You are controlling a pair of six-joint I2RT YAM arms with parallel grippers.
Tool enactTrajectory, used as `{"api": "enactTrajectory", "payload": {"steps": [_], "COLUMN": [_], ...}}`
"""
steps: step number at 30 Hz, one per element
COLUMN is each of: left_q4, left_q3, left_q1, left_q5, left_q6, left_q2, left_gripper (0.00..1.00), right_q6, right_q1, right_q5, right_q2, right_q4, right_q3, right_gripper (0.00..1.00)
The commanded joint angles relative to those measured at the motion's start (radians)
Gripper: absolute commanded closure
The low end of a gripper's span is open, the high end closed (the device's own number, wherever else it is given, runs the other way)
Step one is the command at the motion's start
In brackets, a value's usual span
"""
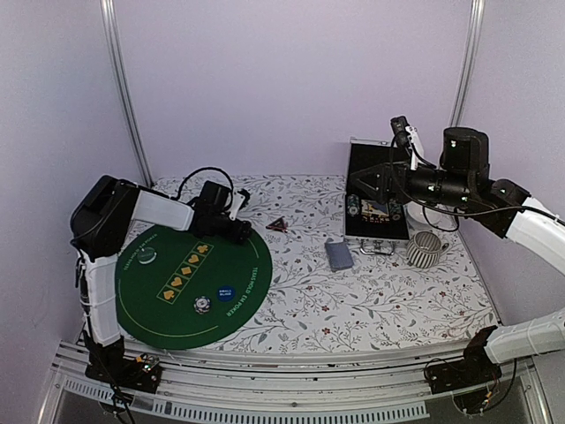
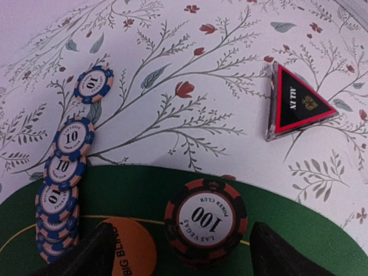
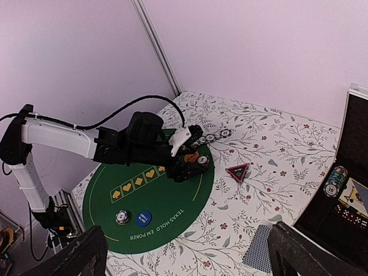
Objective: Distribute texas hold em gaming equipment
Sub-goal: Place the poker chips pile at the big blind area, then pick up the face-down deck piles from the center of the board.
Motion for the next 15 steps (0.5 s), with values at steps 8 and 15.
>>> {"api": "enactTrajectory", "payload": {"steps": [8, 15], "left_q4": [0.008, -0.071], "left_q3": [-0.044, -0.076], "left_q1": [0.008, 0.008], "left_q5": [0.16, 0.181], "left_q6": [0.039, 0.013], "left_q2": [-0.278, -0.461], "left_gripper": [0.13, 0.12], "right_q6": [-0.023, -0.112], "right_q1": [-0.007, -0.068], "right_q5": [0.126, 0.162], "right_q2": [-0.041, 0.026], "right_q4": [-0.018, -0.125], "right_q3": [0.03, 0.074], "right_gripper": [0.01, 0.01]}}
